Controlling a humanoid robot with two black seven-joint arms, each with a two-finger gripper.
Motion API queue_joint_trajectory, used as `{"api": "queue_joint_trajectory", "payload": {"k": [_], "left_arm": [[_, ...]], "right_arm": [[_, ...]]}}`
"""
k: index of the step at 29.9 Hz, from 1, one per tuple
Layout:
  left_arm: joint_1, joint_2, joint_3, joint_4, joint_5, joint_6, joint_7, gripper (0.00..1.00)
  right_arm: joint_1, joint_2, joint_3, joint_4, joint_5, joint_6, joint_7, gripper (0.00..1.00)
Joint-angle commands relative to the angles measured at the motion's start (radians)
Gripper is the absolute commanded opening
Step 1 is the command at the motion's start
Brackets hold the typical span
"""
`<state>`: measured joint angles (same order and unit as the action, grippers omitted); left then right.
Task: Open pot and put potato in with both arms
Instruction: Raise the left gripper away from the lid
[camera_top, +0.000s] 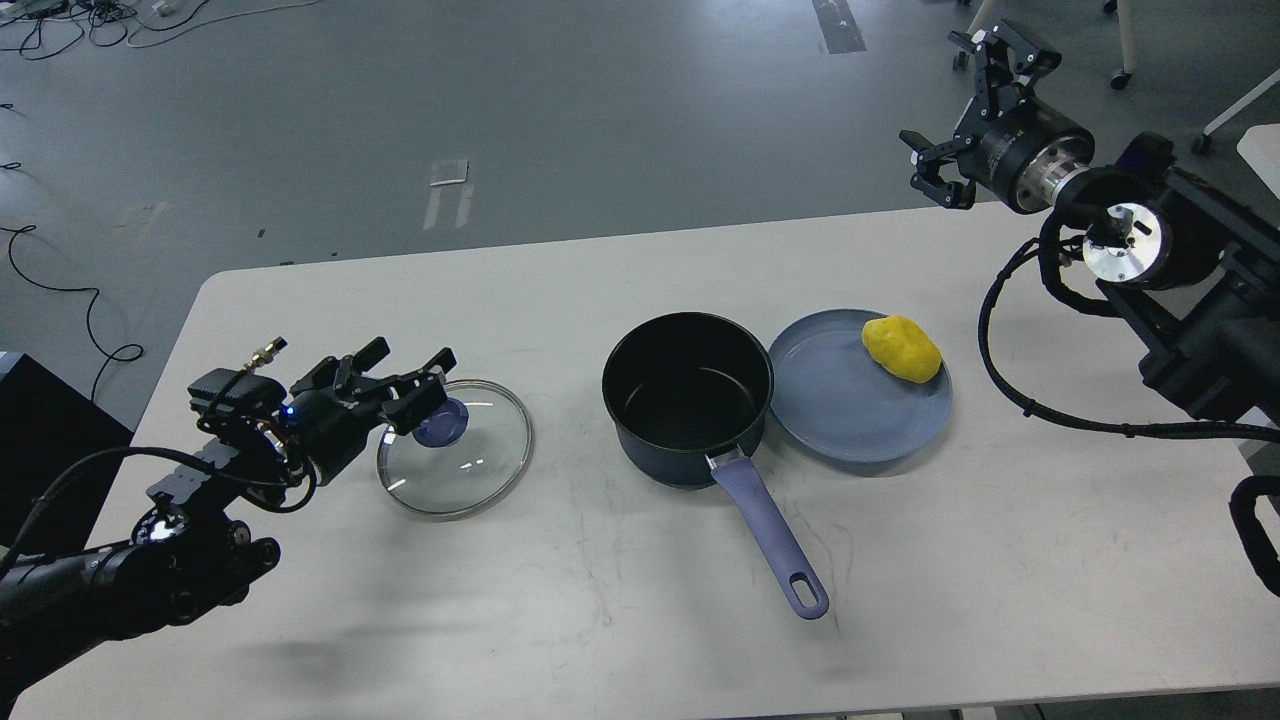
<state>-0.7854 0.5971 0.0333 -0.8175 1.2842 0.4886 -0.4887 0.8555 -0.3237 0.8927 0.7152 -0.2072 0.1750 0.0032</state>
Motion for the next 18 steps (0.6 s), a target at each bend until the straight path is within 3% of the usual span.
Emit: {"api": "queue_joint_trajectory", "payload": {"k": [1, 6, 10, 15, 16, 18], "left_arm": [[-0.083, -0.002, -0.001, 0.000, -0.109, 0.000, 0.000, 0.99], [-0.195, 0.003, -0.019, -0.034, -0.330, 0.000, 0.000, 0.99], [-0.238, -0.017, -0.162, 0.001, -0.740, -0.356, 0.000, 0.99], [-0.238, -0.069, -0.257, 0.031, -0.939, -0.574, 0.000, 0.99], [-0.229, -0.086, -0.295, 0.032, -0.989, -0.619, 0.056, 0.99], [-0.215, -0.106, -0.340, 0.032, -1.054, -0.654, 0.125, 0.99]], "right_arm": [[0.005, -0.001, 0.000, 0.000, 0.000, 0.003, -0.002, 1.00], [0.007, -0.001, -0.003, 0.000, -0.001, 0.005, -0.009, 1.00], [0.011, 0.002, -0.083, 0.000, -0.001, 0.003, -0.009, 1.00], [0.020, -0.003, -0.121, 0.015, -0.018, 0.006, -0.003, 1.00], [0.040, -0.008, -0.142, 0.018, -0.026, 0.006, 0.000, 1.00], [0.065, -0.026, -0.178, 0.029, -0.052, 0.008, 0.003, 1.00]]}}
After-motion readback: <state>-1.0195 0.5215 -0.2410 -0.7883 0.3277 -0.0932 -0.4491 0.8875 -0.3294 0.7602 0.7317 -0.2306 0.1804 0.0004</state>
